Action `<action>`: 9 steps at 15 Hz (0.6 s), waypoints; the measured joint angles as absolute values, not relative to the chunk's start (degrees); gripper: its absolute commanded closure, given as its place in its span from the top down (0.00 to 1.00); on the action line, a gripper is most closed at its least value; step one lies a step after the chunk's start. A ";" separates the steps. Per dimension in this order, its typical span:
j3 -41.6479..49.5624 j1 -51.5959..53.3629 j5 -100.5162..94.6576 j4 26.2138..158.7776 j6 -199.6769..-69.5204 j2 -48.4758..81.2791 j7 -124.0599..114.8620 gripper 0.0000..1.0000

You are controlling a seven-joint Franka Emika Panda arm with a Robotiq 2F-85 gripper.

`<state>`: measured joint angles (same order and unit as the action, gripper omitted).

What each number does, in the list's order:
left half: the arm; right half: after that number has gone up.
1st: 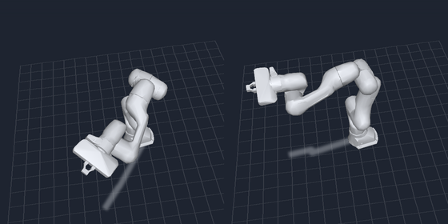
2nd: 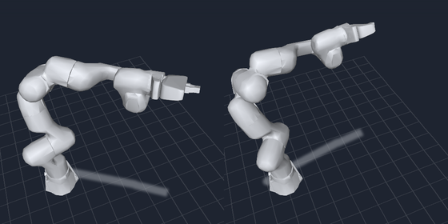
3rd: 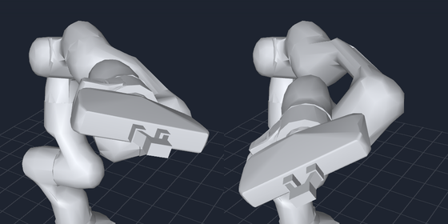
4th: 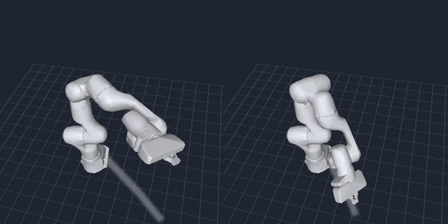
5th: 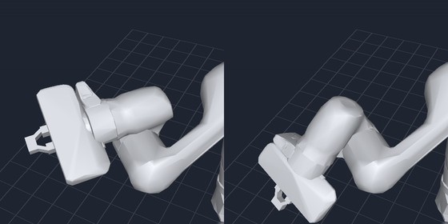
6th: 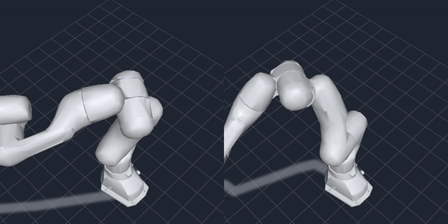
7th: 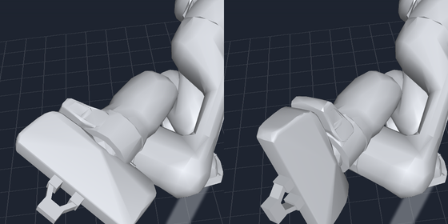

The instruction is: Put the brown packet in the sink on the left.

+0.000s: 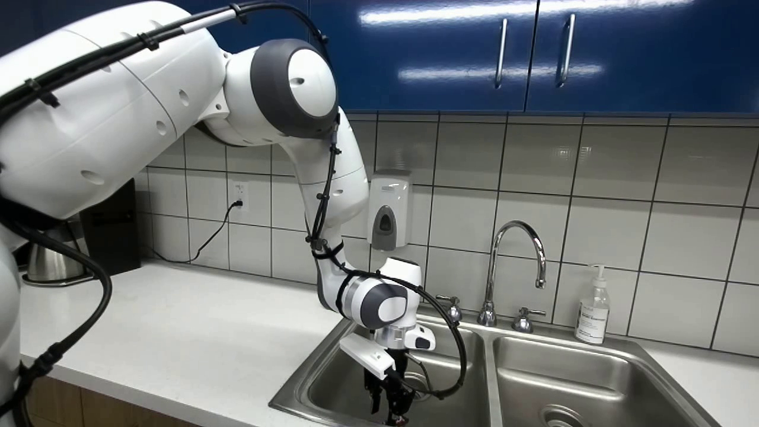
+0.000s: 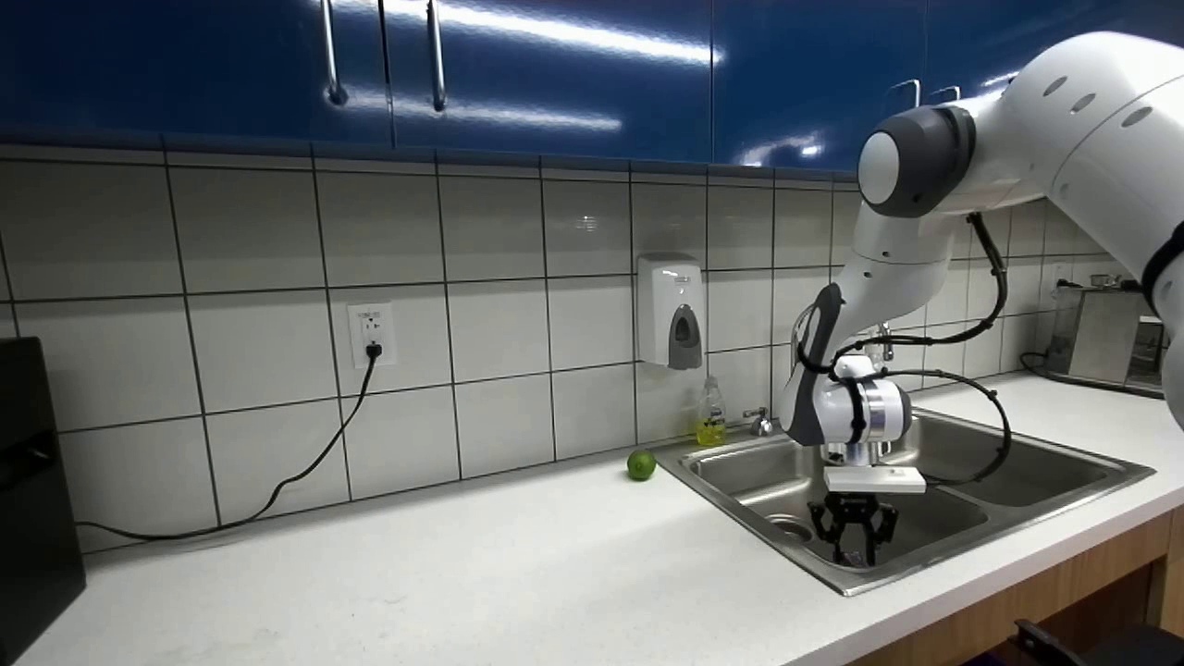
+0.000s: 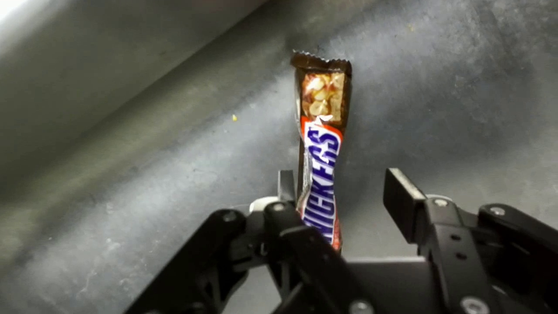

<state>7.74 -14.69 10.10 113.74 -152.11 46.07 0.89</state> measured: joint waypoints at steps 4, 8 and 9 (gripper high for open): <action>7.40 -14.69 10.13 112.96 -152.11 45.96 0.20 1.00; 6.78 -14.69 10.20 112.25 -152.11 44.97 0.00 1.00; 6.60 -14.69 10.24 112.11 -152.11 44.62 0.00 1.00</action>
<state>6.60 -14.69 10.24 112.11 -152.11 44.62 0.00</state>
